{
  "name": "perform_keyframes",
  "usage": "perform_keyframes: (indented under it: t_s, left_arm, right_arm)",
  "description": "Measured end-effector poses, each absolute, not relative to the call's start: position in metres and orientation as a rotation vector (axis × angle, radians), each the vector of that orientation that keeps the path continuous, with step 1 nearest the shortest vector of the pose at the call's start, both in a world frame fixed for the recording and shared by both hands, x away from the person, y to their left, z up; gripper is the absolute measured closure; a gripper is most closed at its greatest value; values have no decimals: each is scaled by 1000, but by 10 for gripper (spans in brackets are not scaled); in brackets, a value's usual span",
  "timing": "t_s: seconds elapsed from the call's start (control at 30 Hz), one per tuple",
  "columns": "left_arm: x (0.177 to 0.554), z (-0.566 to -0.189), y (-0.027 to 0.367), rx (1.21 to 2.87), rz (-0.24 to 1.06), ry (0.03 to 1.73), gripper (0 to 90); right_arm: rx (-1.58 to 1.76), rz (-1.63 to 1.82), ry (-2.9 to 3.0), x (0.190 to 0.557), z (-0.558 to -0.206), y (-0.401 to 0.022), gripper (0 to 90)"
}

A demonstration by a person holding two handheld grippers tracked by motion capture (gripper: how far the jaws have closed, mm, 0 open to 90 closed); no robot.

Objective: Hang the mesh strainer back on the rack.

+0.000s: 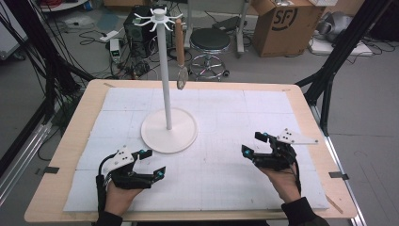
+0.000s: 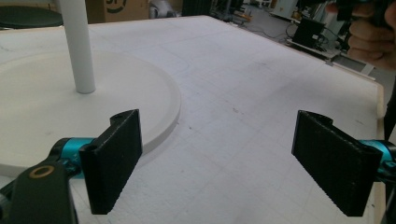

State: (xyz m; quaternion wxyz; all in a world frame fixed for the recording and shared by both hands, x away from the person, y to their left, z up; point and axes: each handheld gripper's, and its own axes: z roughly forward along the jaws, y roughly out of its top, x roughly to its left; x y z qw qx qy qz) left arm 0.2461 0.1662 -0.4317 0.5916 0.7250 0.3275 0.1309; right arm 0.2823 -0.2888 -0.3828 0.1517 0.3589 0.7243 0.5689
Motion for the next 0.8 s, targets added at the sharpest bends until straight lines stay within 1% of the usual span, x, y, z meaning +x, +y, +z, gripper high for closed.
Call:
perform_keyframes:
  t_s: [0.3, 0.8]
  left_arm:
    - [246, -432, 166, 1680, 301, 758, 168]
    - [247, -432, 167, 1686, 297, 761, 167]
  right_arm:
    - [1071, 1601, 2080, 276, -405, -299, 170]
    - [1133, 1638, 2181, 270, -422, -301, 170]
